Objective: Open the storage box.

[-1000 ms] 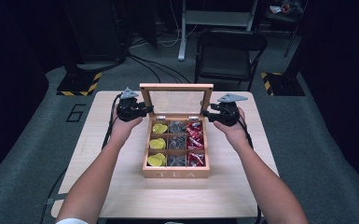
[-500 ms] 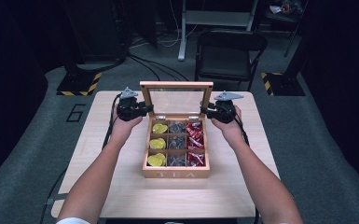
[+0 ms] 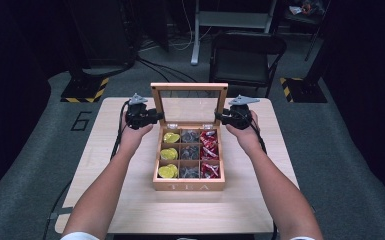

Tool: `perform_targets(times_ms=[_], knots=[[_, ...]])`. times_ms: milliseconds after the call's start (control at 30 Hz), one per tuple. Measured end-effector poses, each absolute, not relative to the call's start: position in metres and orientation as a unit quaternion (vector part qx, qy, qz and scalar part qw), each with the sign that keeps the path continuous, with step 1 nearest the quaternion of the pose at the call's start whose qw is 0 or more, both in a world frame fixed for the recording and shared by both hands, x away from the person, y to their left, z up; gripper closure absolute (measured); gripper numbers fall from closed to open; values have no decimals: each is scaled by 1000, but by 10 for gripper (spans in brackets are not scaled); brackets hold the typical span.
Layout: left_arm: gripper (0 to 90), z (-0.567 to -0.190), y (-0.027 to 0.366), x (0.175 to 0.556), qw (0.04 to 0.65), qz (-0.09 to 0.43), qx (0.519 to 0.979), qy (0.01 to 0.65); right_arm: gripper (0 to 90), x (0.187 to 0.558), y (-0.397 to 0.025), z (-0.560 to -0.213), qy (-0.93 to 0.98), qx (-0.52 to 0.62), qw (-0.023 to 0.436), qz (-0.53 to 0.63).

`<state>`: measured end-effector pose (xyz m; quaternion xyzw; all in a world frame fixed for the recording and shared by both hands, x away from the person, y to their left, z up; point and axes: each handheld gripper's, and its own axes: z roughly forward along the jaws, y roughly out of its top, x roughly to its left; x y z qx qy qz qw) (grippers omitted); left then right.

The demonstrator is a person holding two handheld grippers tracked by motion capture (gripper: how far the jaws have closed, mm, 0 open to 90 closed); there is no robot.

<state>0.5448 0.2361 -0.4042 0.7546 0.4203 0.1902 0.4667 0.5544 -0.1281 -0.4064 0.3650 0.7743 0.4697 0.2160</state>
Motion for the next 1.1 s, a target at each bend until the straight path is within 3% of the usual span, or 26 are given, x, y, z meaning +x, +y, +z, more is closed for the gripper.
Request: perform_targets(times_ms=[300, 1100], knots=[[565, -404, 246, 543, 451, 182, 750, 449, 644, 558, -126, -403, 775, 380, 205, 461], [559, -413, 249, 500, 434, 170, 775, 426, 658, 576, -126, -399, 778, 401, 181, 448]])
